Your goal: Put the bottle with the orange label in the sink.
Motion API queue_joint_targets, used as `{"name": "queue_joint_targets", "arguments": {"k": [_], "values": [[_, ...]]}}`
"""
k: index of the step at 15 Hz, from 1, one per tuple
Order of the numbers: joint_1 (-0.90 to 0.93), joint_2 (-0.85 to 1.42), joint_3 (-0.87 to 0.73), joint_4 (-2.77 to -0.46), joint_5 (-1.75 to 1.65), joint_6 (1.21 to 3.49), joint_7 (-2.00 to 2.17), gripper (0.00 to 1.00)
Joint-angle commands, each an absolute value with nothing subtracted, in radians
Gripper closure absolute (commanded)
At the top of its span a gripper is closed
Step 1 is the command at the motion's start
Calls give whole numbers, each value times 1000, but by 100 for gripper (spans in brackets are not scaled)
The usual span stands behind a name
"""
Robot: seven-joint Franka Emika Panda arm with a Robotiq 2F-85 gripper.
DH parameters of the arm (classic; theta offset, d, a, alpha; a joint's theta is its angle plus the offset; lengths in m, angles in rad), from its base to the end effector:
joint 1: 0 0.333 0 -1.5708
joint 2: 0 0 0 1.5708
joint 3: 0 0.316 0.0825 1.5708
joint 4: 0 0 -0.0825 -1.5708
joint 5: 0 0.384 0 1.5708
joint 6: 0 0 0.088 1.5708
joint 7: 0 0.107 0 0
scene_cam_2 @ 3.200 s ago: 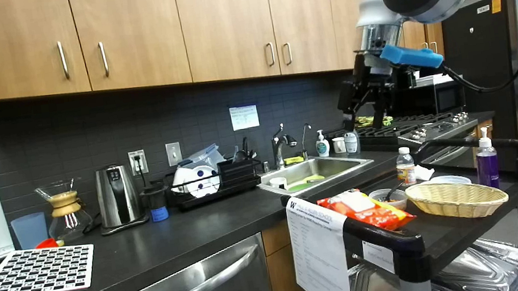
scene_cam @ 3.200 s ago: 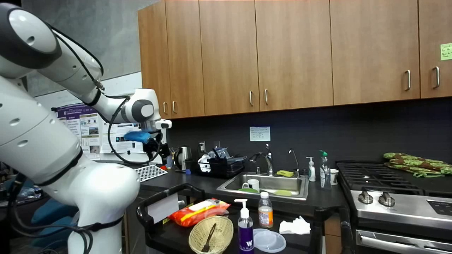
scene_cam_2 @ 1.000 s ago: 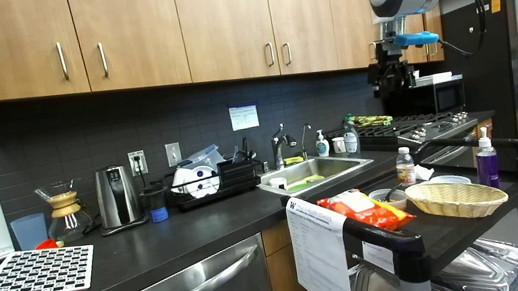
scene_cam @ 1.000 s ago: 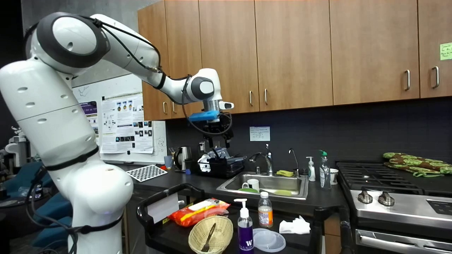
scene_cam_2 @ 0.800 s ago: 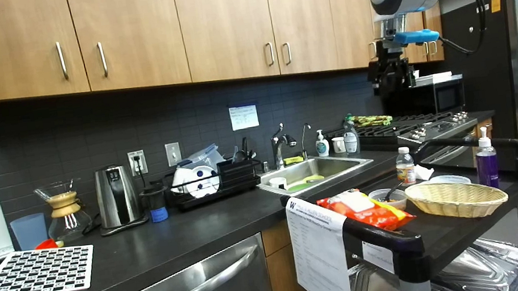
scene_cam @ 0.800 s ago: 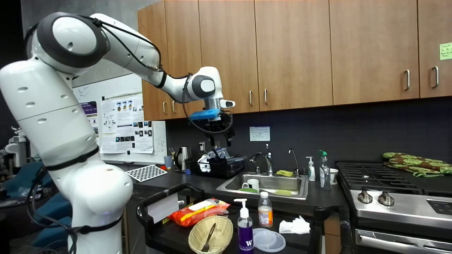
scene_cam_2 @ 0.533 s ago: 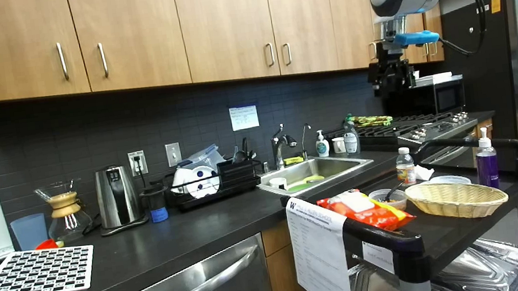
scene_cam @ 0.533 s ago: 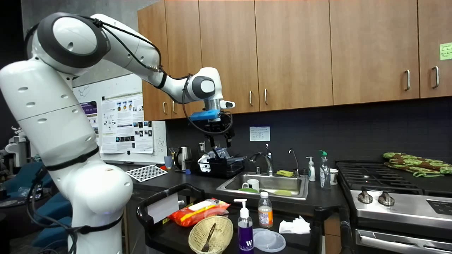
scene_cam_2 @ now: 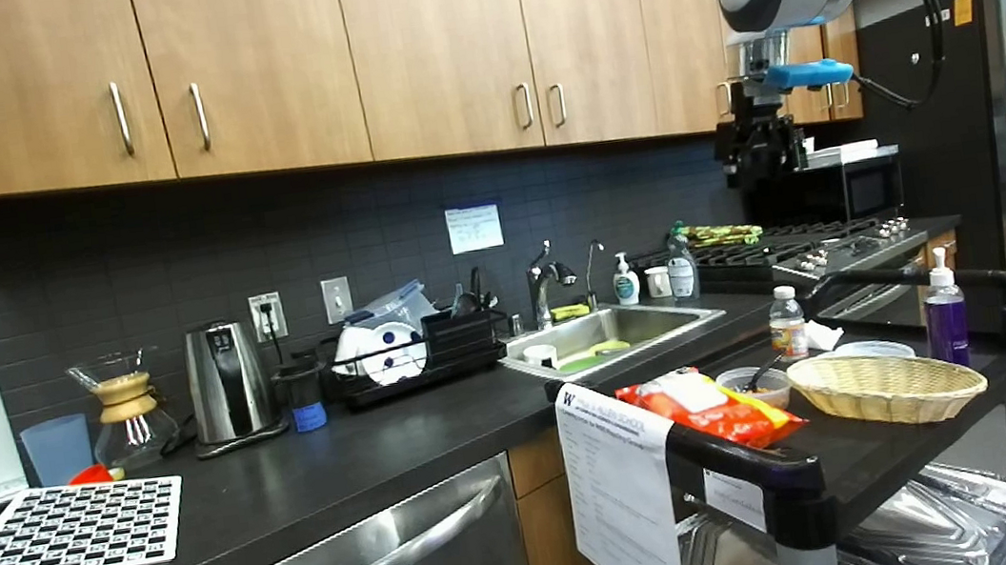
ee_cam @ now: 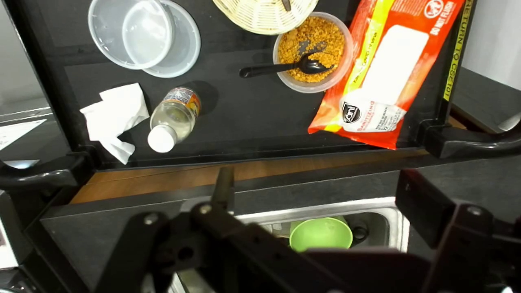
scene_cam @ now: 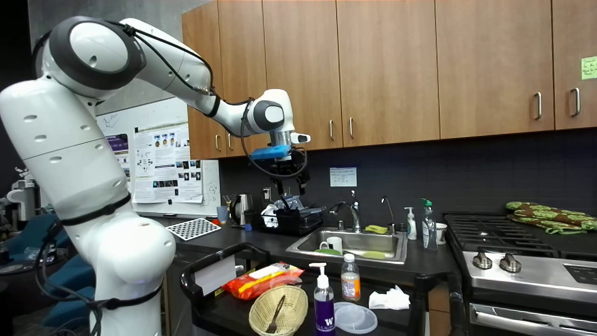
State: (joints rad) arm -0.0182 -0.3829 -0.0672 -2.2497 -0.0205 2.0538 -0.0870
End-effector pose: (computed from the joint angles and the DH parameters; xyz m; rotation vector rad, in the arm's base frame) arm 0.4544 -0.0429 0.5346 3.1184 0.0186 0.2911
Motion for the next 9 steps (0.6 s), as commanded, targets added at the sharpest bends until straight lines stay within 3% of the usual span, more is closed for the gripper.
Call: {"name": "queue_joint_targets", "arguments": {"k": [1, 9], "values": [[-30, -365, -77, -2227, -20, 2035, -107, 0], [-76, -257, -166, -2122, -24, 2045, -243, 0]]}}
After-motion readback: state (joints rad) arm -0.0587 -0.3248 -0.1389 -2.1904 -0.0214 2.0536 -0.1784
